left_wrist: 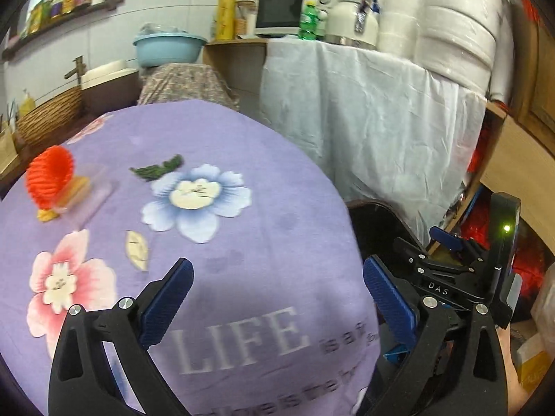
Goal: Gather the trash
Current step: 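Move both tools back over the table toward the orange foam net, then grasp the orange foam net with the left gripper while the right gripper grasps the clear plastic box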
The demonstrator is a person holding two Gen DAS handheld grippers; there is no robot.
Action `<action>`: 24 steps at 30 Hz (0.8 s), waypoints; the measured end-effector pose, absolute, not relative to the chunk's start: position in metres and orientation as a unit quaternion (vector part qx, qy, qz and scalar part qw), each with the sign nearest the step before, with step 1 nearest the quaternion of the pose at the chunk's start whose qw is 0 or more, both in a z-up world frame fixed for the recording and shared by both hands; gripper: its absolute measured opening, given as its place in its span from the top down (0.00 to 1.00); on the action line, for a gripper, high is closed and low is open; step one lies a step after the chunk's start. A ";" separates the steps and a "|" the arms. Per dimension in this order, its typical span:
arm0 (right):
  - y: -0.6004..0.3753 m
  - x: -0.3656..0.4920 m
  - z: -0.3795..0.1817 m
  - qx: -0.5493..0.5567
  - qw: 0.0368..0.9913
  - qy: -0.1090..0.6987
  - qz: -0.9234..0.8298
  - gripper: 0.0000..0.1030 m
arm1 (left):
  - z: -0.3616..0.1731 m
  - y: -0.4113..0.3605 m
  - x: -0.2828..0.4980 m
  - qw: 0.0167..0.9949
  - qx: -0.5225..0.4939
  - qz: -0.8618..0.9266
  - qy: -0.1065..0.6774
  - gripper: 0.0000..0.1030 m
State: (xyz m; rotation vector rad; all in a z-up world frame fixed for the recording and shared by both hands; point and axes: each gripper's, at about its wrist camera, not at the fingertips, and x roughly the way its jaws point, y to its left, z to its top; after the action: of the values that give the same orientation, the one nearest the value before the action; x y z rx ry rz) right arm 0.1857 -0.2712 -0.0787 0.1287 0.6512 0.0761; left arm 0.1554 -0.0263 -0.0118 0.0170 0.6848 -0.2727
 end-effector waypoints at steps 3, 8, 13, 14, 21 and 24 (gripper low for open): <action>-0.254 0.191 -0.072 0.055 0.943 0.321 0.068 0.17 | -0.003 0.002 0.153 0.944 0.026 -0.099 0.315 0.06; -0.227 0.191 -0.059 0.038 0.944 0.312 0.098 0.17 | 0.011 0.059 0.166 0.953 0.031 -0.028 0.299 0.06; -0.206 0.188 -0.052 0.021 0.943 0.309 0.122 0.17 | 0.017 0.127 0.191 0.954 -0.002 0.042 0.296 0.06; -0.203 0.188 -0.050 0.018 0.942 0.309 0.127 0.17 | 0.017 0.137 0.198 0.952 -0.009 0.051 0.300 0.06; -0.172 0.195 -0.030 -0.001 0.934 0.307 0.182 0.17 | 0.007 0.176 0.243 0.940 -0.022 0.088 0.329 0.14; -0.157 0.200 -0.023 -0.008 0.930 0.307 0.204 0.17 | 0.004 0.181 0.255 0.936 -0.029 0.094 0.338 0.20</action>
State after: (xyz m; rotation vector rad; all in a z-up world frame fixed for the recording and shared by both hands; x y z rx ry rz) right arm 0.2000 -0.1573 -0.0233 -0.0161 0.6297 0.4170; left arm 0.2547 0.1811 0.0044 -0.0592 0.6900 0.1912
